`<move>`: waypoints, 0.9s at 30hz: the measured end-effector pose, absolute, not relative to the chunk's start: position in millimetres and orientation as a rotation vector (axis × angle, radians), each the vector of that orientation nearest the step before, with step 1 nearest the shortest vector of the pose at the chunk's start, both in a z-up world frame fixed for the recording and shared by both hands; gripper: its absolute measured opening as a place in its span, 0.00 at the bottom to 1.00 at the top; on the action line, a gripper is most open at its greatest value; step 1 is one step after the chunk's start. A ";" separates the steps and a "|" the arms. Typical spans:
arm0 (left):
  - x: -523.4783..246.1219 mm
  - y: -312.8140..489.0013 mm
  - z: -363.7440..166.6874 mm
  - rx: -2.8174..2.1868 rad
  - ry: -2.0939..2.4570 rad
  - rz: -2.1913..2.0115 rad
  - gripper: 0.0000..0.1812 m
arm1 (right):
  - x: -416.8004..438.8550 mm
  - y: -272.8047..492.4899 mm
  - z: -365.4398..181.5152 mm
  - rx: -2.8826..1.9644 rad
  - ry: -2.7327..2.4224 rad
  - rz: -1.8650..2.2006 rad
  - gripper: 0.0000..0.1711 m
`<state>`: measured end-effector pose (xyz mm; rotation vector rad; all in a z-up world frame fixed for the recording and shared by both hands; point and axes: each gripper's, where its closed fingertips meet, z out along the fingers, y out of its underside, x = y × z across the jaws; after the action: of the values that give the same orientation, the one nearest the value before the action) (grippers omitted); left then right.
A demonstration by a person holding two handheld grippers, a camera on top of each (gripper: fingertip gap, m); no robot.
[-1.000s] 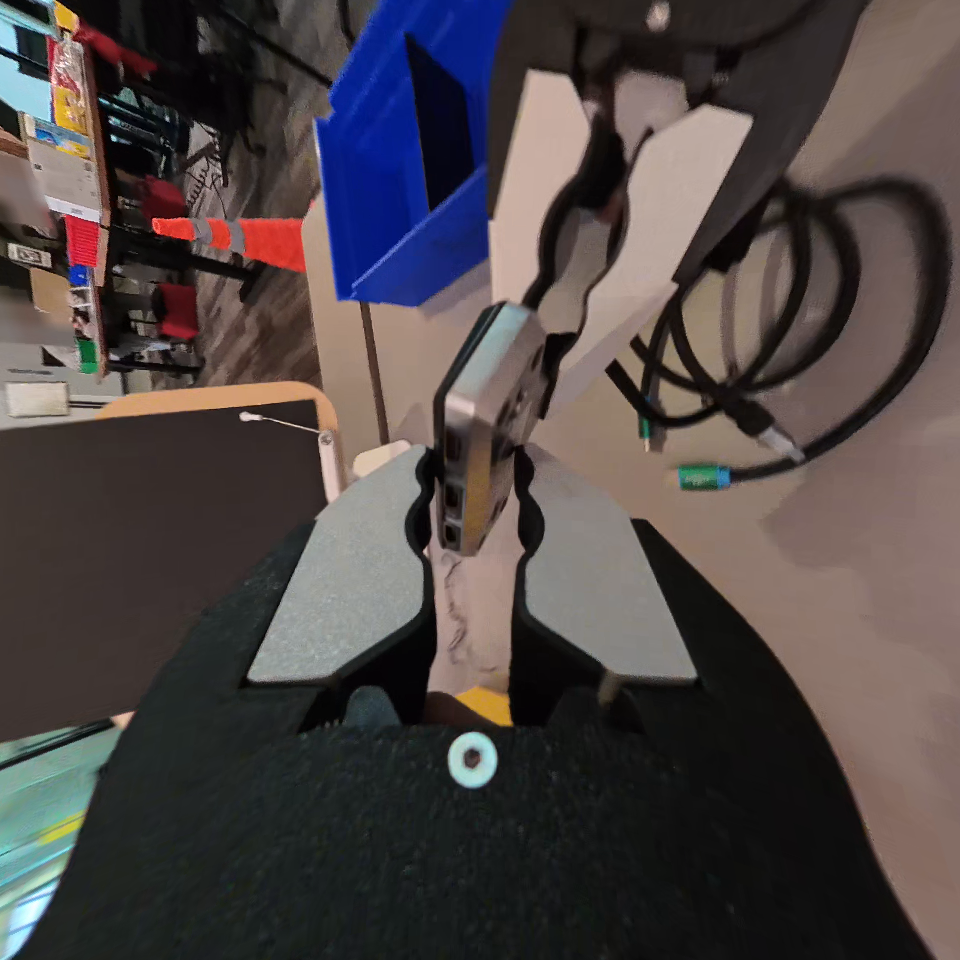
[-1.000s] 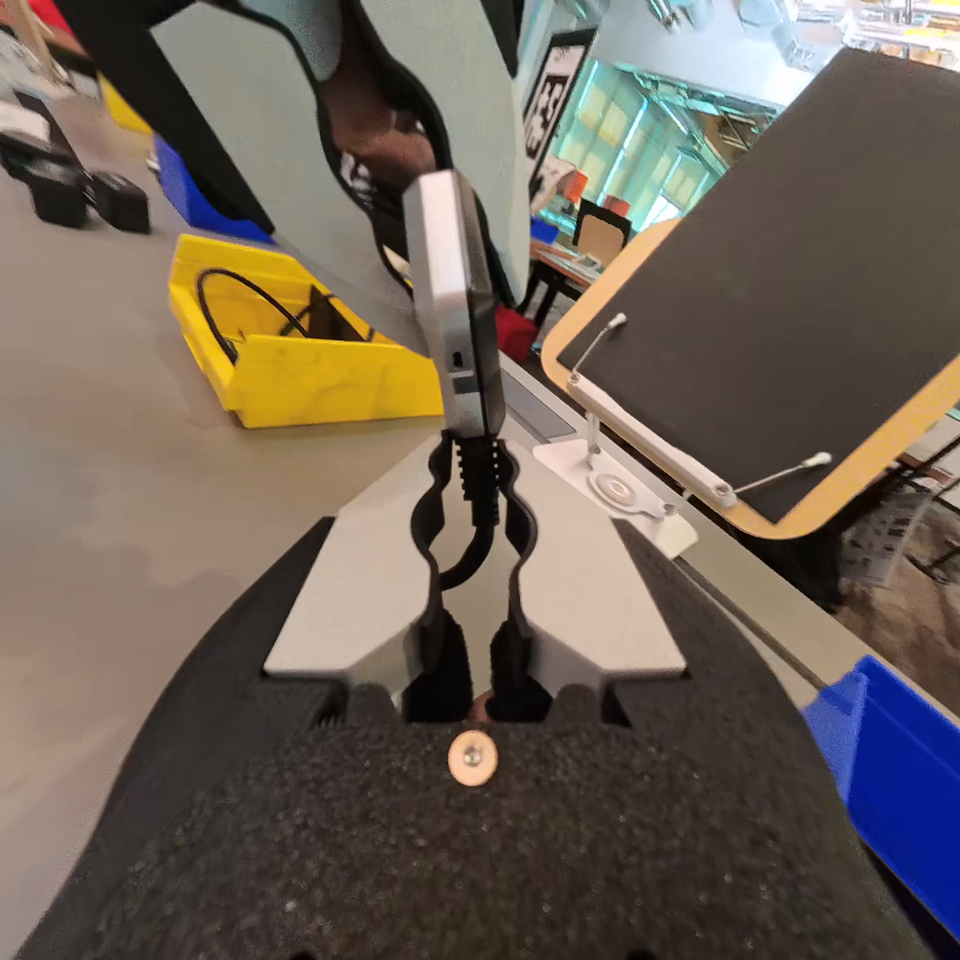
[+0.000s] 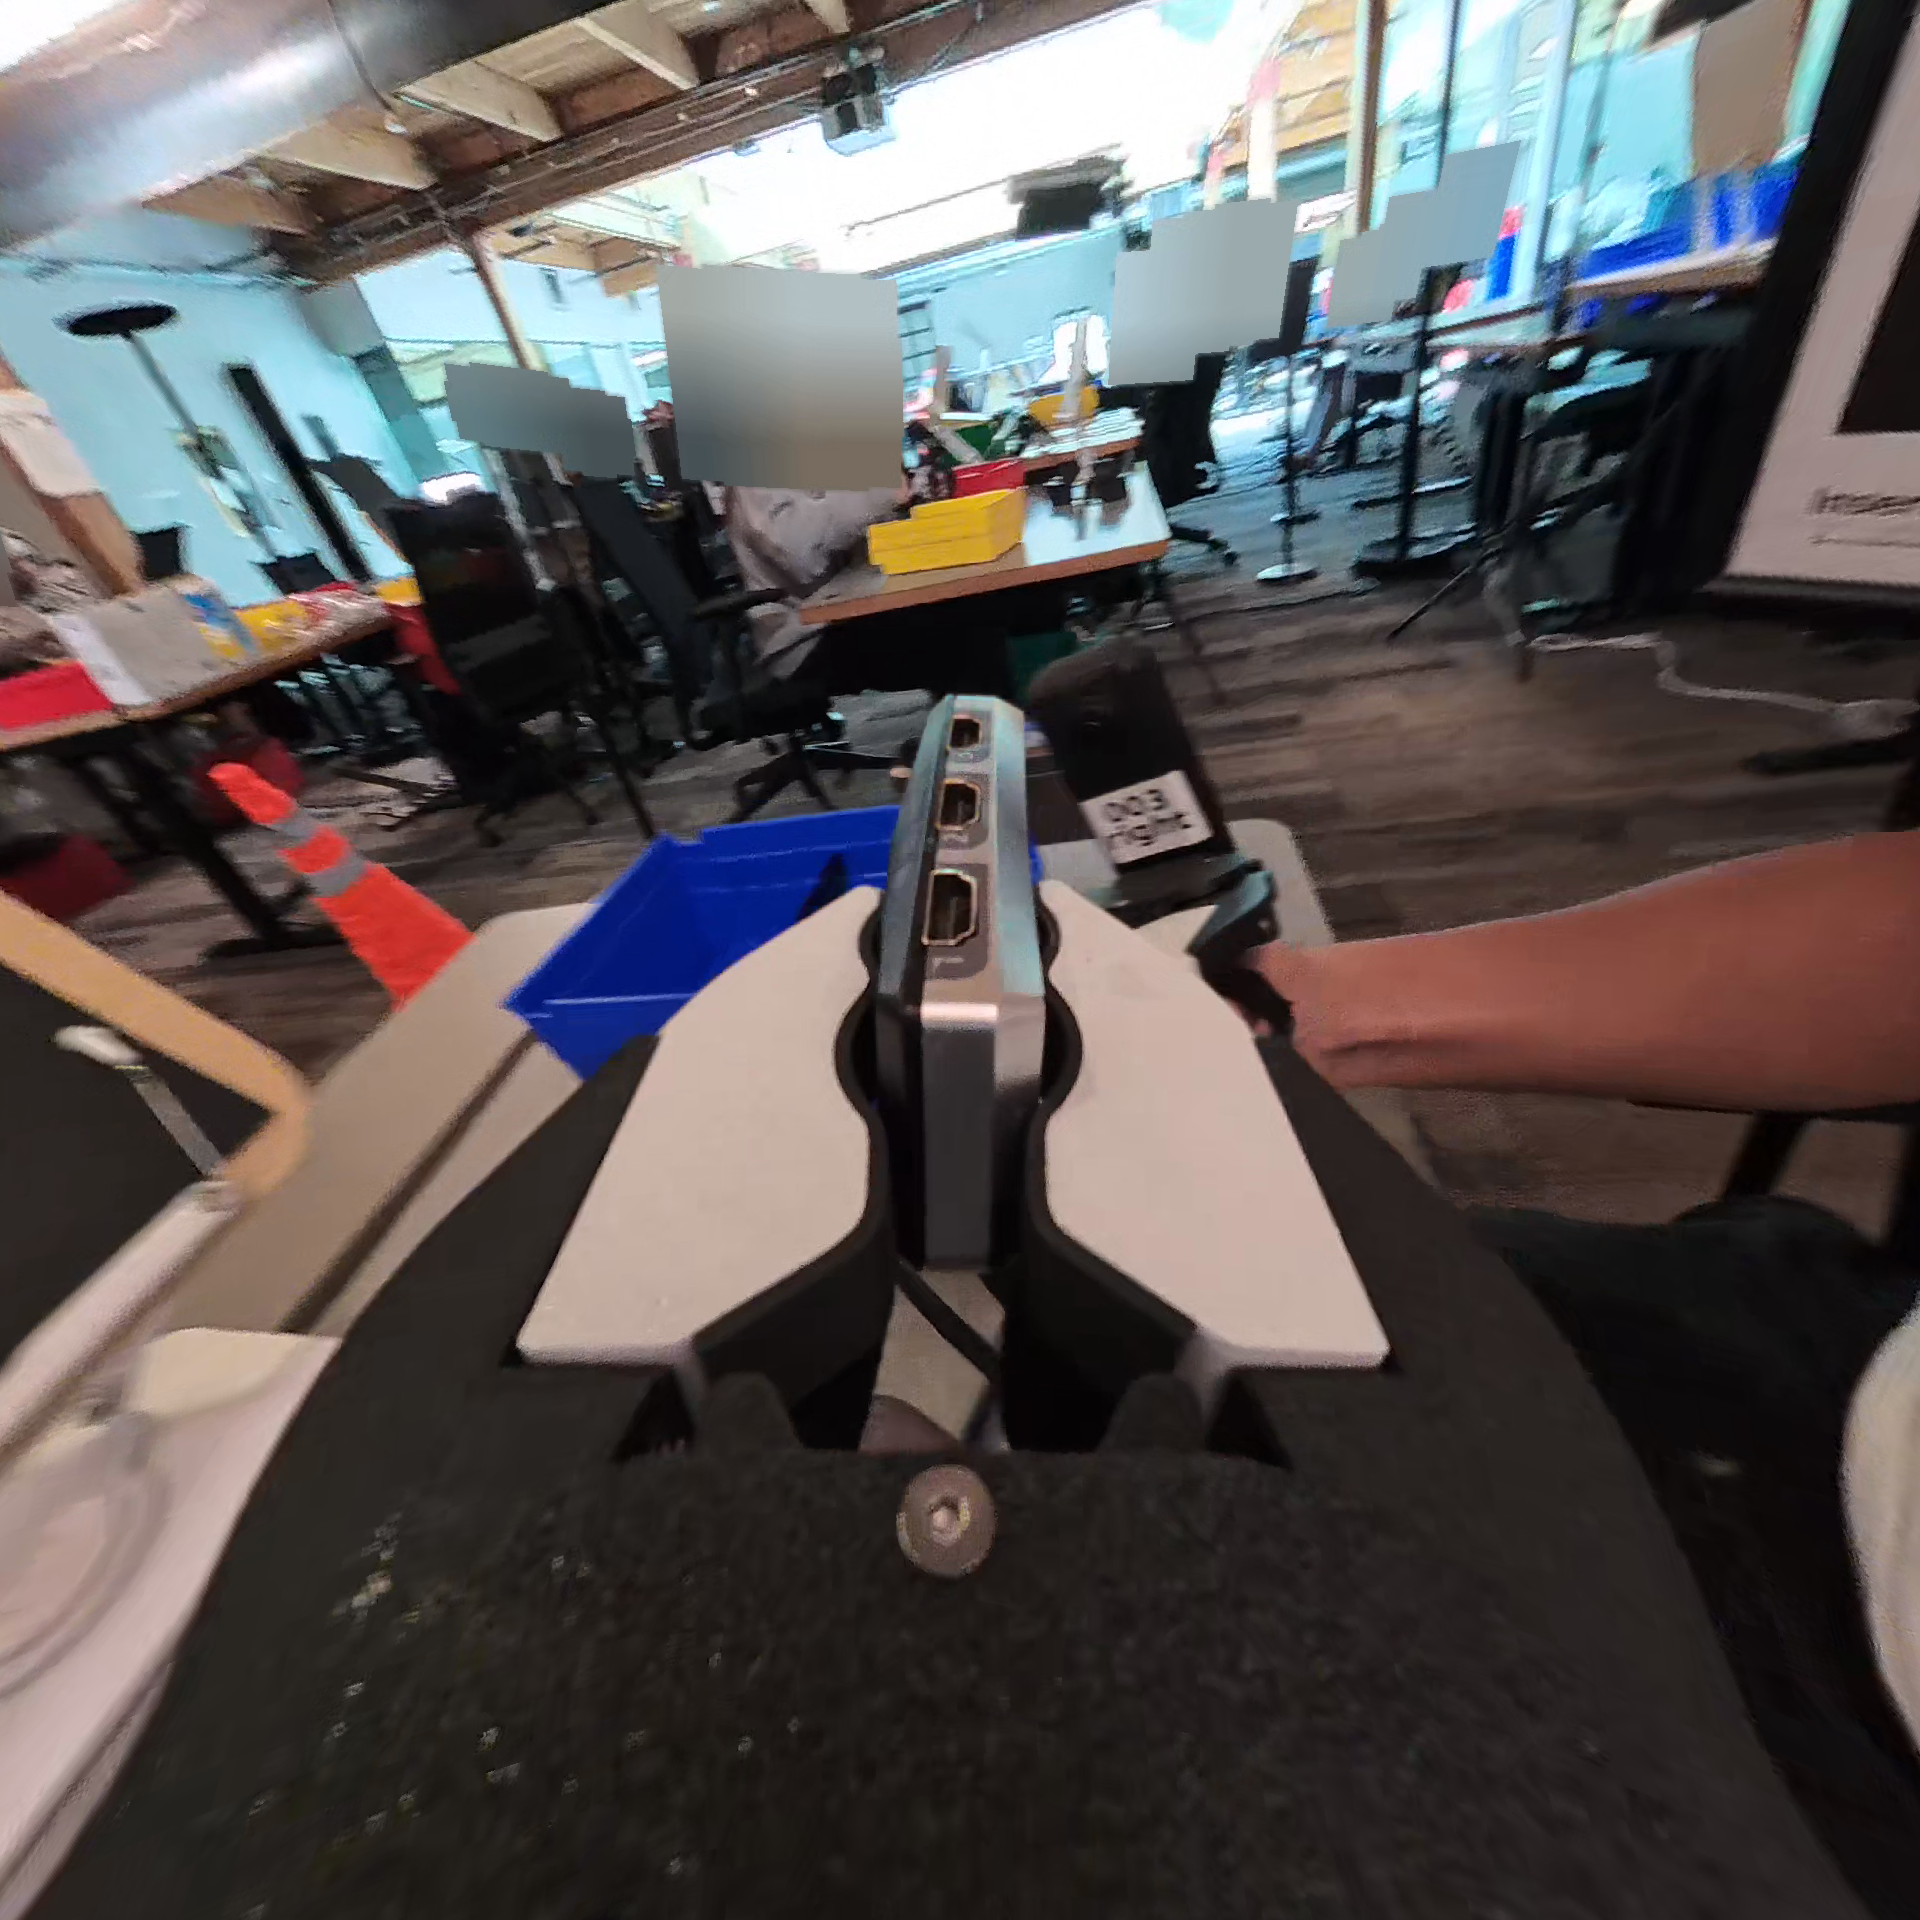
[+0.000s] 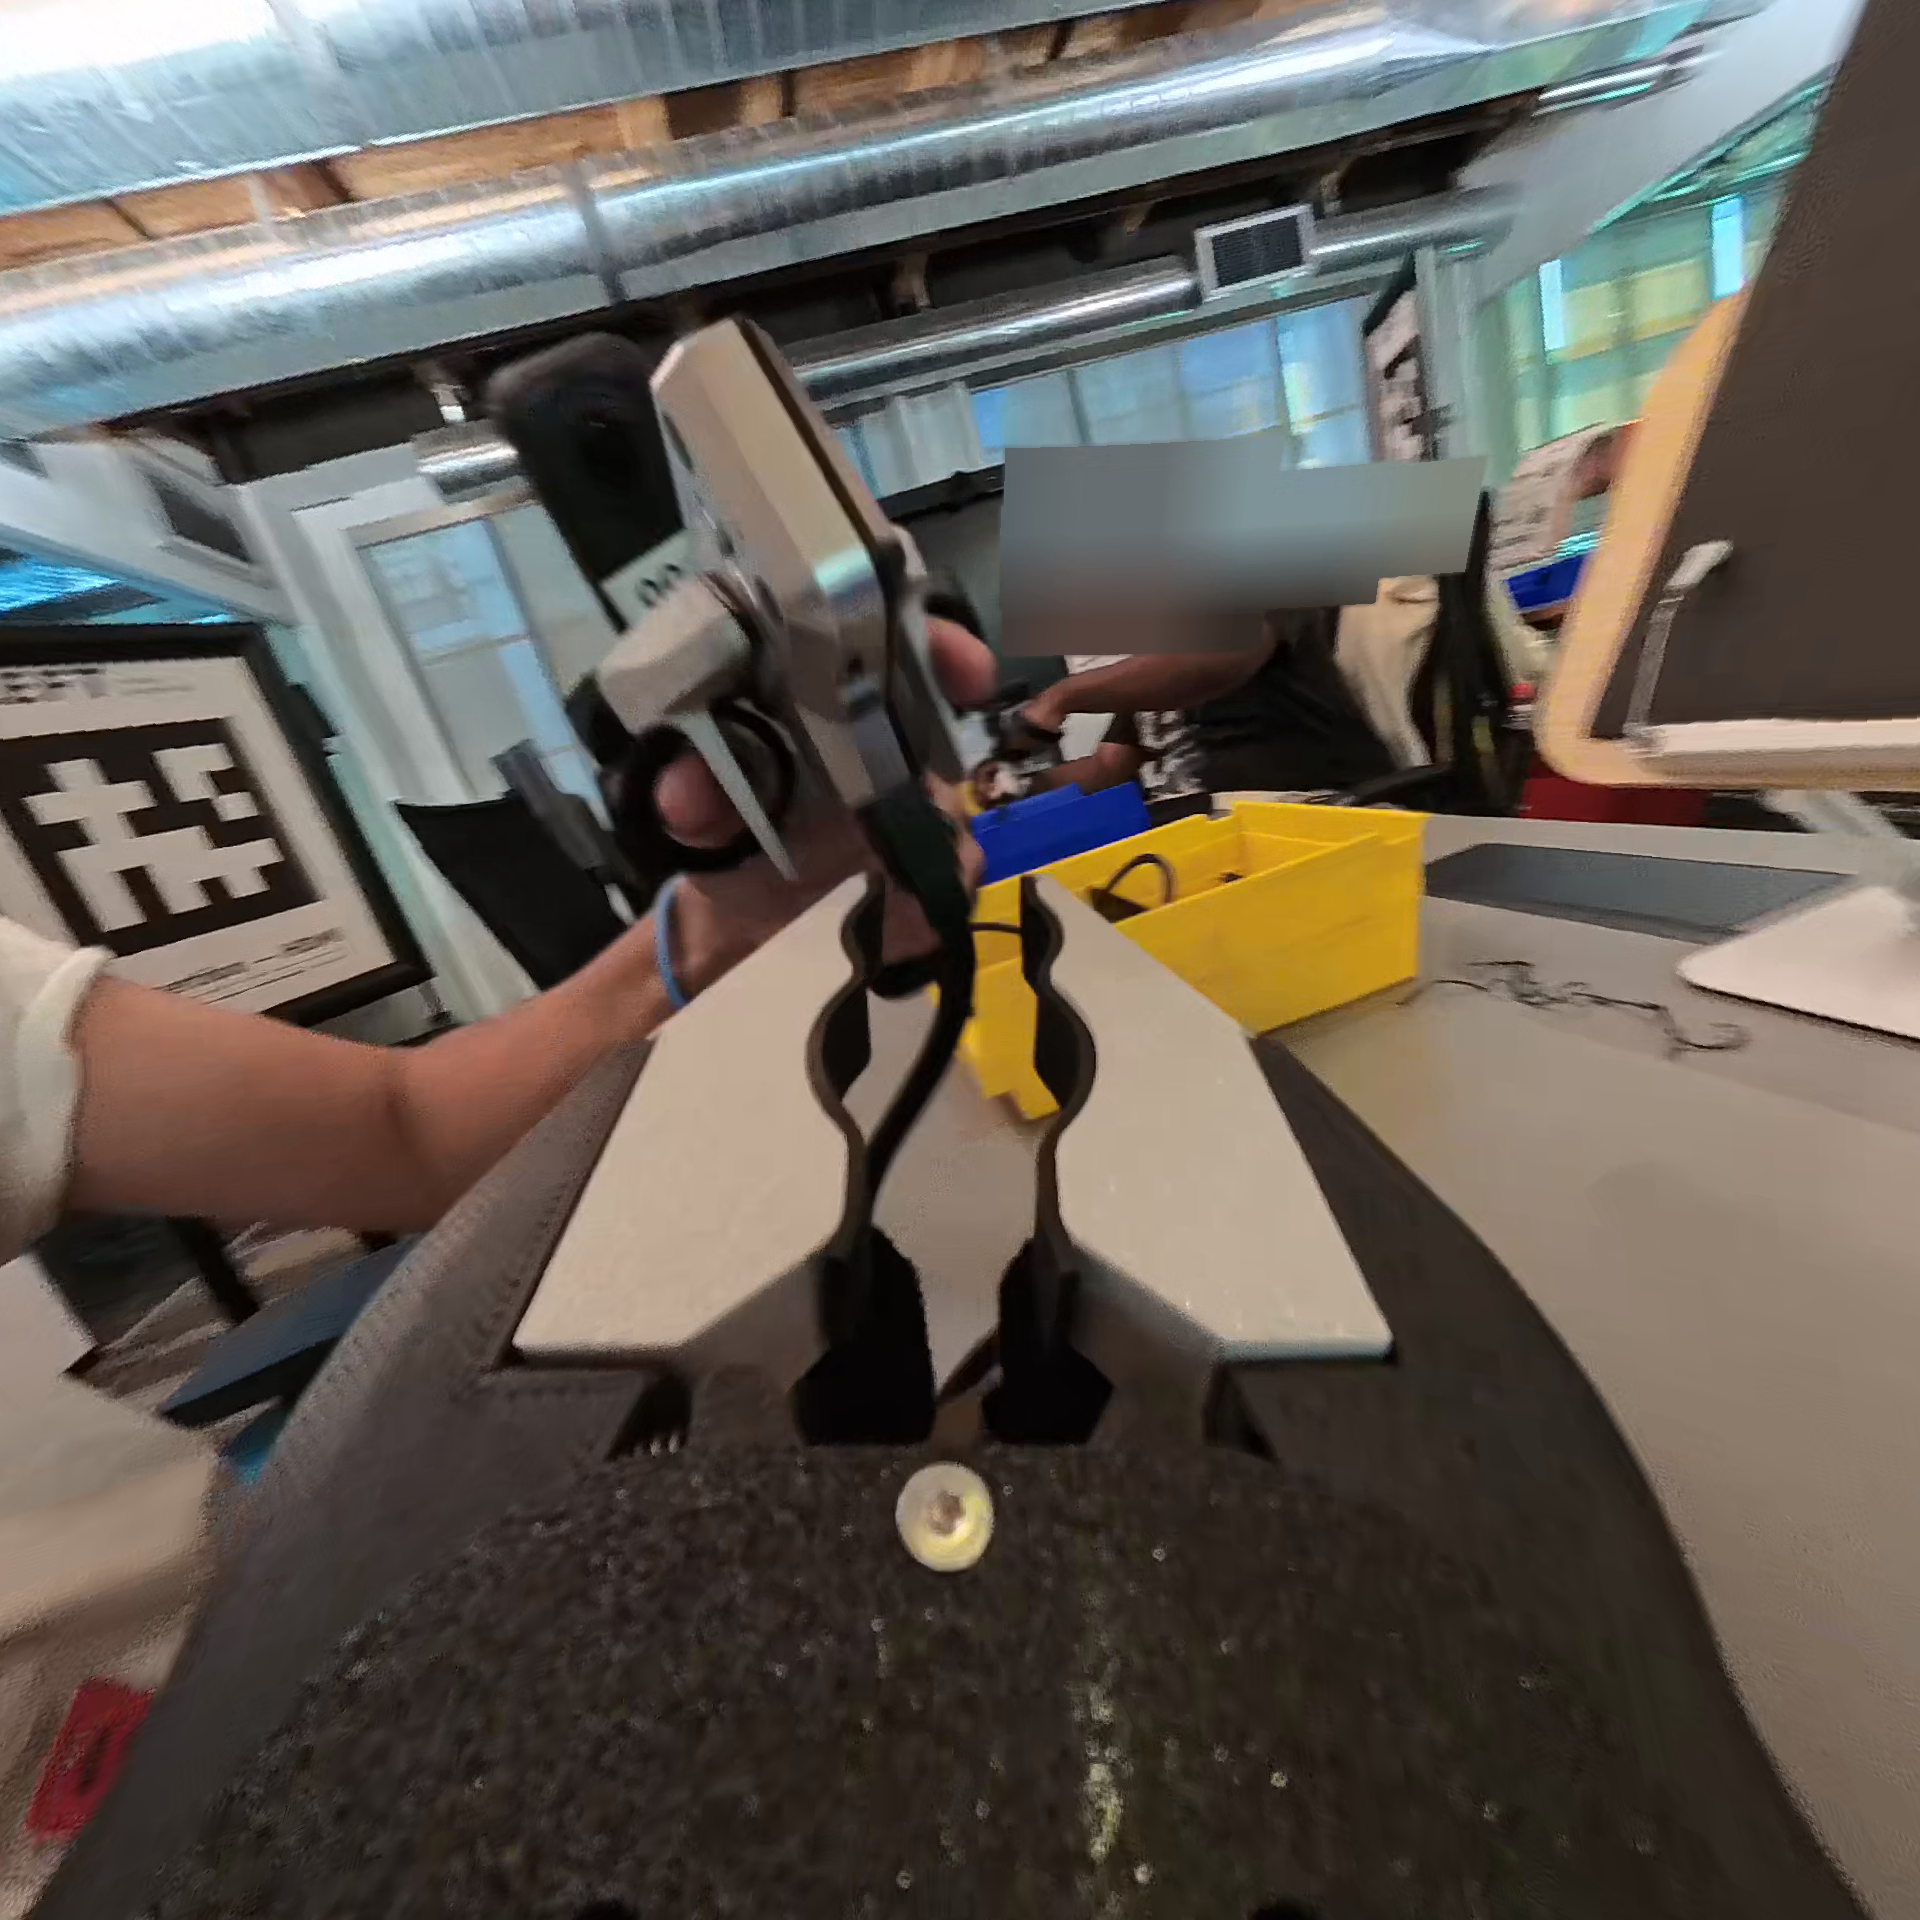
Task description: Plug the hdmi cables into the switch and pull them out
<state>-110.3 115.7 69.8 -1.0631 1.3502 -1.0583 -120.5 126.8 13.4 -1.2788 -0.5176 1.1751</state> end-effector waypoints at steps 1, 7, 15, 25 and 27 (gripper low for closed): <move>-115.7 124.7 81.2 -1.055 1.334 -0.997 0.13 | -111.8 131.5 14.6 -1.295 -0.490 1.143 0.16; -156.7 182.0 127.7 -0.981 1.282 -0.406 0.13 | -62.0 149.7 16.4 -1.486 -0.348 1.025 0.20; -151.3 162.4 7.3 -0.925 1.380 -0.223 0.12 | -81.4 145.5 -110.5 -1.970 -0.671 0.734 0.27; -173.0 137.4 -70.8 -1.076 1.391 -0.281 0.13 | -95.9 157.2 -157.5 -2.067 -0.784 0.794 0.25; -178.1 143.6 -72.9 -1.086 1.376 -0.248 0.12 | -95.8 160.9 -168.5 -2.139 -0.732 0.907 0.25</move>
<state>-178.1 143.6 -72.9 -1.0857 1.3759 -0.2480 -95.8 160.9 -168.5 -2.1392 -0.7319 0.9066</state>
